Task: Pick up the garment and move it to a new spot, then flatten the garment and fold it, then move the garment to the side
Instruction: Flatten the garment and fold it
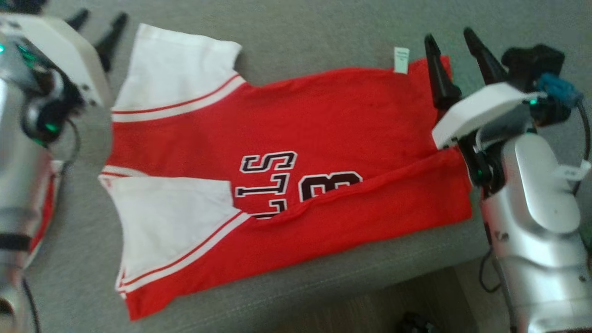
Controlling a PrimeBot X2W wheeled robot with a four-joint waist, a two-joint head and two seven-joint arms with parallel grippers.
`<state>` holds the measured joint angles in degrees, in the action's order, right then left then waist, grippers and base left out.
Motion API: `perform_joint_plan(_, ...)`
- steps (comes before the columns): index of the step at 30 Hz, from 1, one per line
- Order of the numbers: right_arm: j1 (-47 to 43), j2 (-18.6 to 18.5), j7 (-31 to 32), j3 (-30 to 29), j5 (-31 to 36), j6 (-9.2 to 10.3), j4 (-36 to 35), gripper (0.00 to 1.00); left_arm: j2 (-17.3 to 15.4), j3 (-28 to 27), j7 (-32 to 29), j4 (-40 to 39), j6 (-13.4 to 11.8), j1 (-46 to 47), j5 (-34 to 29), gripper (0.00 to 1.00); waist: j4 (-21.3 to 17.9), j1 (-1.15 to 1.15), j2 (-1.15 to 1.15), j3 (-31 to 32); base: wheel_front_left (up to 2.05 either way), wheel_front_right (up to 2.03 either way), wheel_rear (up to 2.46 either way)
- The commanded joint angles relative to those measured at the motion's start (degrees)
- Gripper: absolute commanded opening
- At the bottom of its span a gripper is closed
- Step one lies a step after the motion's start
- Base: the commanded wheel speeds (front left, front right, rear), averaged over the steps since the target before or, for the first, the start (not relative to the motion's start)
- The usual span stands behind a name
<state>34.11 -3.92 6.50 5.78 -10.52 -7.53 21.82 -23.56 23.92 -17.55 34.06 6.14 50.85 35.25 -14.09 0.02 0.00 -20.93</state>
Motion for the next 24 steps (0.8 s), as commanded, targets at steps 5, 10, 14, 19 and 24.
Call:
perform_joint_plan(5,3.77,0.96,-2.16,2.70,-0.77,0.04,0.51,1.00,-4.76,0.92,-3.82,3.64,0.85,7.01,-1.65,1.00,-4.27,-0.02,0.00,-4.01,0.00,0.00,0.00)
perform_joint_plan(10,4.48,1.01,-3.57,4.21,-1.93,0.04,1.85,1.00,-6.26,4.10,-4.04,7.17,1.19,9.65,-3.21,1.00,-5.60,-0.02,0.00,-4.92,0.00,0.00,0.00)
perform_joint_plan(14,4.55,1.02,-4.25,4.84,-2.67,0.04,2.31,1.00,-6.59,5.70,-3.05,9.81,1.28,11.10,-3.56,1.00,-6.40,-0.02,0.00,-5.46,0.00,0.00,0.00)
perform_joint_plan(19,4.17,1.03,-4.63,4.65,-3.05,0.04,2.82,1.00,-6.13,8.29,-3.28,11.57,1.33,11.66,-2.53,1.00,-6.96,-0.02,0.00,-5.71,0.00,0.00,0.00)
perform_joint_plan(24,4.10,1.03,-4.51,3.84,-2.57,0.04,3.51,1.00,-5.83,10.77,-3.39,11.64,1.34,11.89,-0.07,1.00,-6.73,-0.02,0.00,-5.86,0.00,0.00,0.00)
